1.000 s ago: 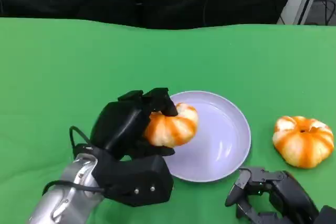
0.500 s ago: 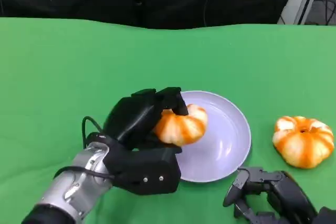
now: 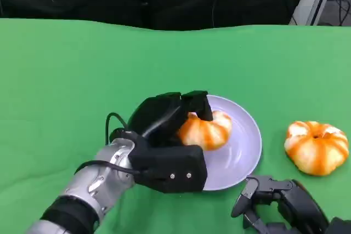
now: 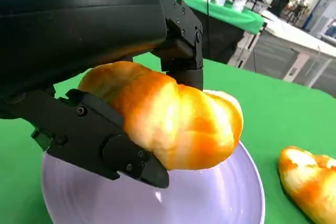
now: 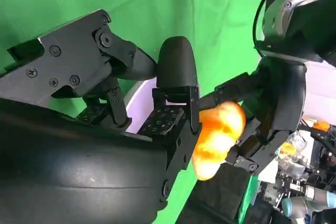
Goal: Grasp the bread from the table and place it into the plate.
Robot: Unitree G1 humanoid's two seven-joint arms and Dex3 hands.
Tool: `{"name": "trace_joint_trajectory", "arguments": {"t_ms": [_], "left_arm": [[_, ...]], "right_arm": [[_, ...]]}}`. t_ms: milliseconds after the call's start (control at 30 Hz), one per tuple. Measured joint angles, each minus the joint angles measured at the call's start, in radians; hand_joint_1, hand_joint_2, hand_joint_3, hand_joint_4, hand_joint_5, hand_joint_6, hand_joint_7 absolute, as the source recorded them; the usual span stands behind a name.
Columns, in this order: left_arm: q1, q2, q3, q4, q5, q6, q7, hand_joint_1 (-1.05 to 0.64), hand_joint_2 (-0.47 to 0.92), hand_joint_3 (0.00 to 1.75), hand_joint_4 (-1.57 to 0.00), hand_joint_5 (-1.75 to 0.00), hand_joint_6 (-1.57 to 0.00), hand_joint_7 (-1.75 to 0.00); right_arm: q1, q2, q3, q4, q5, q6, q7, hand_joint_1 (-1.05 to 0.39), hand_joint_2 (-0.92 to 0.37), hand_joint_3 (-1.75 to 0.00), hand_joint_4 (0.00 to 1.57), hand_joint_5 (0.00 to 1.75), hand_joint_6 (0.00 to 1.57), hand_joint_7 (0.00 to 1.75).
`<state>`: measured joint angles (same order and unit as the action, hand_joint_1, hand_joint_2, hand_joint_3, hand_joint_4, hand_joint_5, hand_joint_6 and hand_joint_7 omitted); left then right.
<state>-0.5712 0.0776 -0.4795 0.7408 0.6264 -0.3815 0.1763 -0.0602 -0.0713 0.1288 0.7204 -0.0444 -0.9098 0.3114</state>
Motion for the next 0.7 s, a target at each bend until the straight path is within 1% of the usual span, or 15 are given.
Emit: {"name": "trace_joint_trajectory", "arguments": {"t_ms": [67, 100, 133, 167, 200, 233, 267, 300, 333, 467, 500, 567, 600, 633, 700], "left_arm": [[-0.005, -0.004, -0.002, 0.008, 0.000, 0.003, -0.009, -0.07, 0.81, 0.00, -0.53, -1.75, -0.41, -1.73], [-0.007, -0.005, -0.003, 0.012, -0.001, 0.005, -0.011, -0.17, 0.81, 0.00, -0.60, -1.34, -0.60, -1.13], [-0.010, -0.006, -0.003, 0.014, -0.002, 0.011, -0.023, -0.21, 0.82, 0.00, -0.68, -1.08, -0.77, -0.71], [-0.013, -0.004, -0.003, 0.012, -0.002, 0.020, -0.041, -0.26, 0.84, 0.00, -0.76, -0.77, -0.84, -0.39], [-0.015, -0.001, -0.005, 0.007, -0.002, 0.030, -0.064, -0.31, 0.87, 0.00, -0.87, -0.42, -0.88, -0.16], [-0.017, 0.005, -0.008, 0.000, -0.001, 0.039, -0.089, -0.33, 0.88, 0.00, -0.92, -0.27, -0.89, -0.08], [-0.018, 0.012, -0.009, -0.007, -0.001, 0.045, -0.108, -0.34, 0.88, 0.00, -0.95, -0.20, -0.90, -0.04], [-0.018, 0.017, -0.010, -0.013, -0.001, 0.052, -0.121, -0.44, 0.90, 0.06, -0.88, -0.09, -0.78, -0.02], [-0.020, 0.023, -0.010, -0.018, -0.002, 0.055, -0.142, -0.49, 0.91, 0.09, -0.85, -0.05, -0.72, -0.01], [-0.030, 0.042, -0.012, -0.040, -0.005, 0.075, -0.233, -0.54, 0.92, 0.12, -0.82, -0.01, -0.67, 0.00], [-0.031, 0.043, -0.012, -0.047, -0.005, 0.077, -0.240, -0.68, 0.92, 0.28, -0.73, -0.01, -0.60, 0.00], [-0.035, 0.044, -0.011, -0.056, -0.013, 0.087, -0.279, -0.76, 0.92, 0.38, -0.68, 0.00, -0.56, 0.00], [-0.039, 0.044, -0.010, -0.058, -0.020, 0.092, -0.303, -0.85, 0.92, 0.52, -0.64, 0.00, -0.53, 0.00], [-0.042, 0.044, -0.008, -0.062, -0.032, 0.099, -0.329, -0.90, 0.92, 0.59, -0.62, 0.00, -0.51, 0.00], [-0.049, 0.046, 0.001, -0.077, -0.053, 0.114, -0.386, -0.94, 0.92, 0.68, -0.60, -0.01, -0.50, 0.00]], "right_arm": [[0.000, 0.000, 0.000, 0.000, 0.000, 0.001, 0.000, -0.16, -0.59, -0.98, 0.80, 1.45, 0.86, 1.16], [0.000, 0.001, 0.000, -0.001, 0.000, 0.003, 0.000, -0.16, -0.59, -0.99, 0.80, 1.45, 0.86, 1.17], [0.000, 0.001, 0.000, -0.002, 0.000, 0.005, 0.000, -0.16, -0.60, -0.99, 0.80, 1.45, 0.85, 1.16], [0.001, 0.001, 0.001, -0.003, 0.000, 0.006, 0.000, -0.16, -0.60, -0.98, 0.80, 1.45, 0.85, 1.16], [0.001, 0.001, 0.001, -0.004, 0.000, 0.006, 0.000, -0.17, -0.60, -0.98, 0.80, 1.44, 0.85, 1.16], [0.001, 0.001, 0.001, -0.005, 0.000, 0.006, 0.000, -0.17, -0.60, -0.98, 0.80, 1.44, 0.86, 1.16], [0.001, 0.002, 0.001, -0.005, 0.000, 0.006, 0.000, -0.17, -0.60, -0.98, 0.80, 1.44, 0.86, 1.16], [0.001, 0.002, 0.001, -0.005, 0.000, 0.007, 0.000, -0.17, -0.60, -0.98, 0.81, 1.45, 0.86, 1.16], [0.001, 0.002, 0.001, -0.005, 0.001, 0.008, 0.000, -0.17, -0.60, -0.98, 0.81, 1.45, 0.86, 1.16], [0.002, 0.005, 0.001, -0.008, 0.001, 0.012, 0.000, -0.17, -0.61, -0.98, 0.81, 1.47, 0.86, 1.16], [0.002, 0.006, 0.001, -0.009, 0.001, 0.012, 0.000, -0.17, -0.61, -0.98, 0.81, 1.47, 0.86, 1.16], [0.002, 0.007, 0.001, -0.010, 0.000, 0.012, 0.000, -0.17, -0.60, -0.98, 0.80, 1.48, 0.85, 1.16], [0.002, 0.007, 0.001, -0.010, 0.000, 0.012, -0.001, -0.17, -0.60, -0.98, 0.80, 1.48, 0.85, 1.16], [0.002, 0.007, 0.001, -0.010, 0.000, 0.012, -0.001, -0.16, -0.60, -0.99, 0.80, 1.48, 0.85, 1.16], [0.002, 0.008, 0.001, -0.010, -0.001, 0.012, -0.004, -0.16, -0.60, -0.99, 0.80, 1.47, 0.85, 1.16]]}}
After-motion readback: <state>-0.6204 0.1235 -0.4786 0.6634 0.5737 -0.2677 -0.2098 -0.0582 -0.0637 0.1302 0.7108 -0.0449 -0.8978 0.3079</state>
